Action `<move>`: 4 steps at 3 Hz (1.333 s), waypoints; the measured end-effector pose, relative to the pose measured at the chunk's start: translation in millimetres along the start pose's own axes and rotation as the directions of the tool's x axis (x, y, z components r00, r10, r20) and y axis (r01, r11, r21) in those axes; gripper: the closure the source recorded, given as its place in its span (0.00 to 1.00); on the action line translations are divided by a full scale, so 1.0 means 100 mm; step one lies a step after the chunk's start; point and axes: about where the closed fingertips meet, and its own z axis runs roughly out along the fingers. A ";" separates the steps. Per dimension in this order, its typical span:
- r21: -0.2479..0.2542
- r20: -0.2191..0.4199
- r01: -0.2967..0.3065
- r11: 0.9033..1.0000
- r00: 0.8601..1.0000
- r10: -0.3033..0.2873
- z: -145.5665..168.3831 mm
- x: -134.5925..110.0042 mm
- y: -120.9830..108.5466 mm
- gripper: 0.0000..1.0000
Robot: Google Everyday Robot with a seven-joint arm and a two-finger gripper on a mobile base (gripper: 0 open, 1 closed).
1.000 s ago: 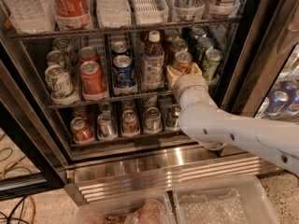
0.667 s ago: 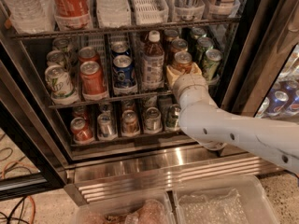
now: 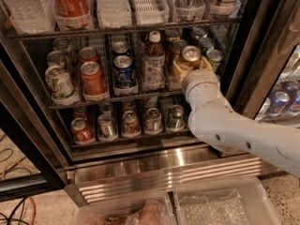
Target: Pick orange can from middle shelf of fridge
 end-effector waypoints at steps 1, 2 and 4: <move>0.010 0.115 0.026 1.000 0.993 -0.027 -0.30 -0.47 -0.17 1.00; -0.068 0.121 0.070 0.995 0.991 -0.061 -0.54 -0.46 -0.14 1.00; -0.266 0.021 0.063 0.962 0.998 -0.060 -0.95 -0.13 0.15 1.00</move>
Offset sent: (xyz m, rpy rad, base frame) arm -0.0858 0.0116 -0.0004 -0.1260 0.0393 0.2913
